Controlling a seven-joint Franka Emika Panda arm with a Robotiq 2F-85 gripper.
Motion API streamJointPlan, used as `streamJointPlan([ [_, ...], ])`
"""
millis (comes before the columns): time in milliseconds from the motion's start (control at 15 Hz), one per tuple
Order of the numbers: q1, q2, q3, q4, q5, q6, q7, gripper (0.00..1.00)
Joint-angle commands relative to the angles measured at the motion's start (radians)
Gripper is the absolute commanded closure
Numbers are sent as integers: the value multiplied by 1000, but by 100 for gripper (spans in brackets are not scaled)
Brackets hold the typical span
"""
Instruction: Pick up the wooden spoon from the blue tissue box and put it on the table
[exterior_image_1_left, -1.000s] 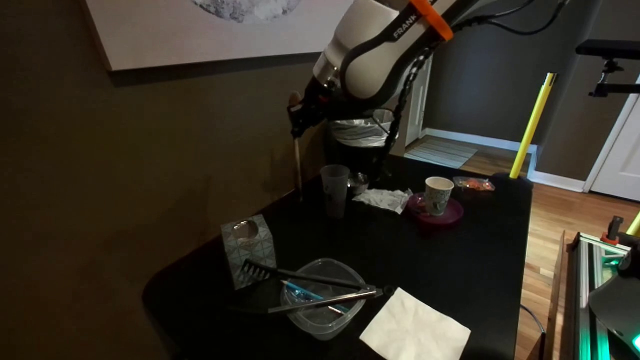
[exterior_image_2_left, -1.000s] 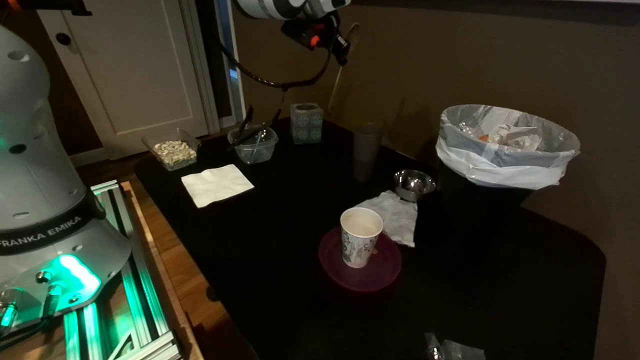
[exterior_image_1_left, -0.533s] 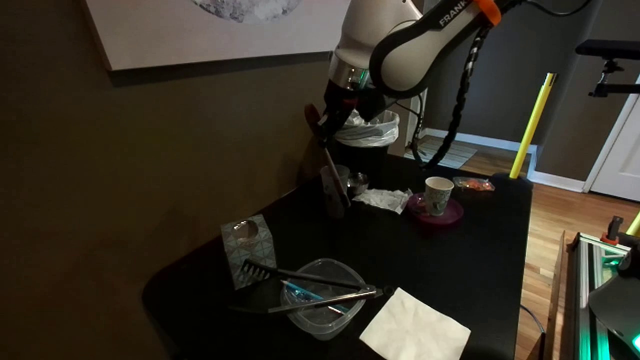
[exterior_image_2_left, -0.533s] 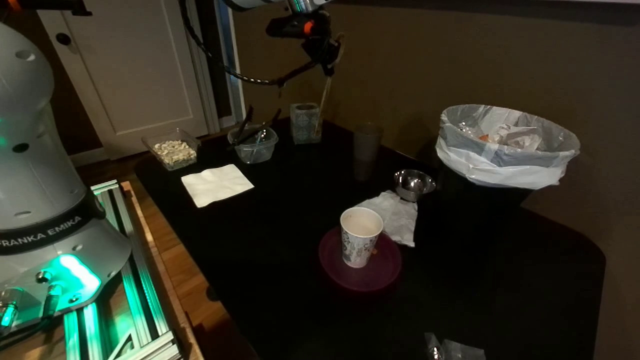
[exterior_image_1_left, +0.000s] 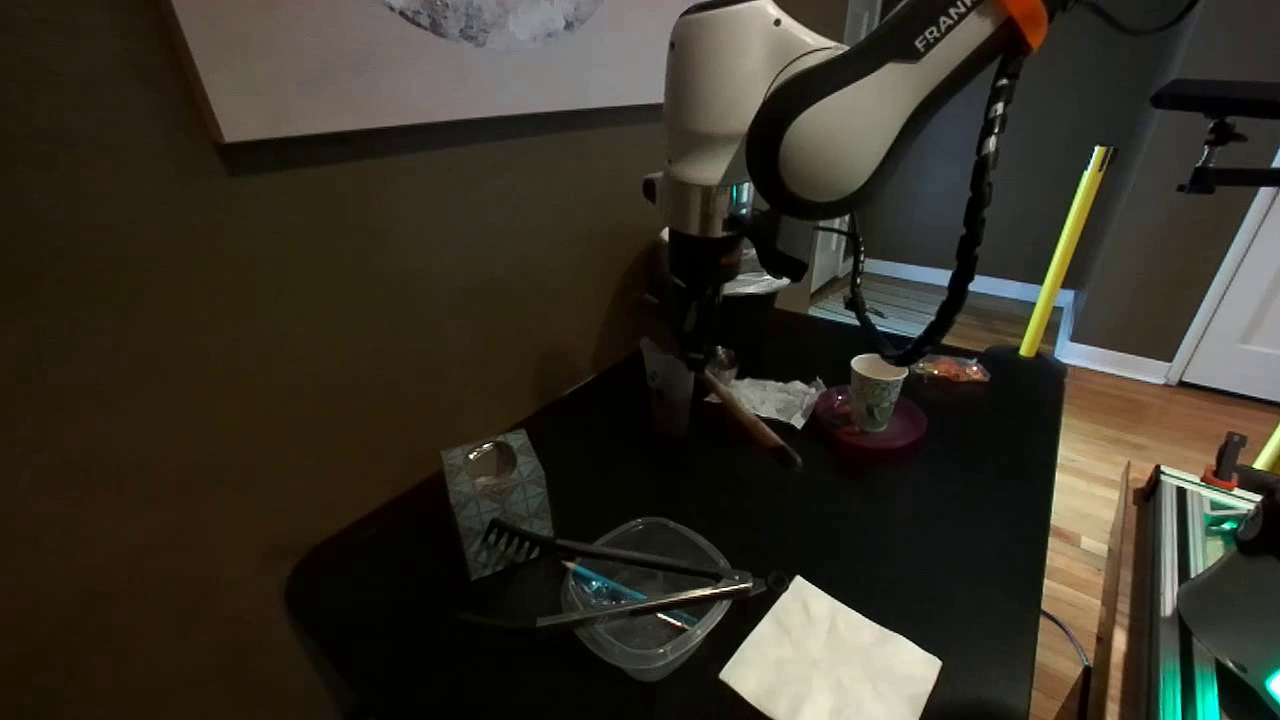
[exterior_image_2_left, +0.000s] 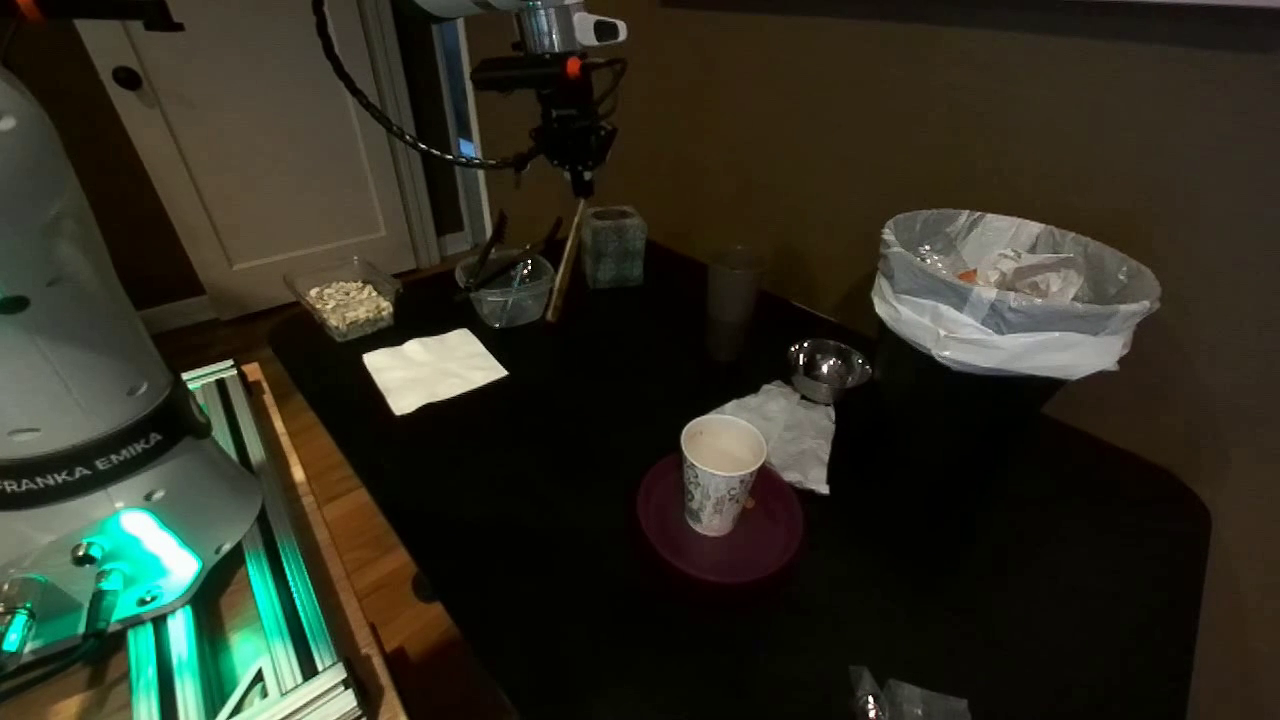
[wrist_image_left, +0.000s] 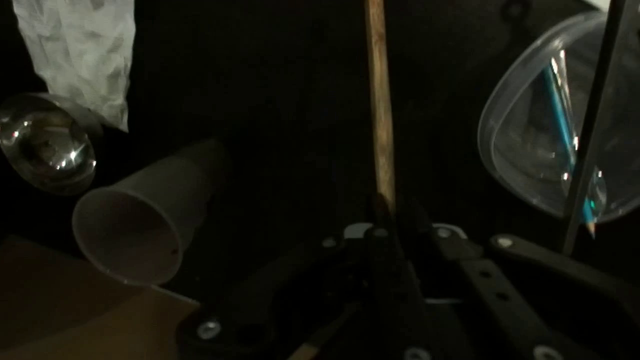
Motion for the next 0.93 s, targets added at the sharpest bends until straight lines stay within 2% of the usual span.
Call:
streamJointPlan([
  [0, -45, 72, 49, 28, -15, -152, -45, 98],
  [333, -56, 224, 69, 78, -3, -323, -58, 98],
  [867, -30, 456, 57, 184, -6, -336, 27, 98],
])
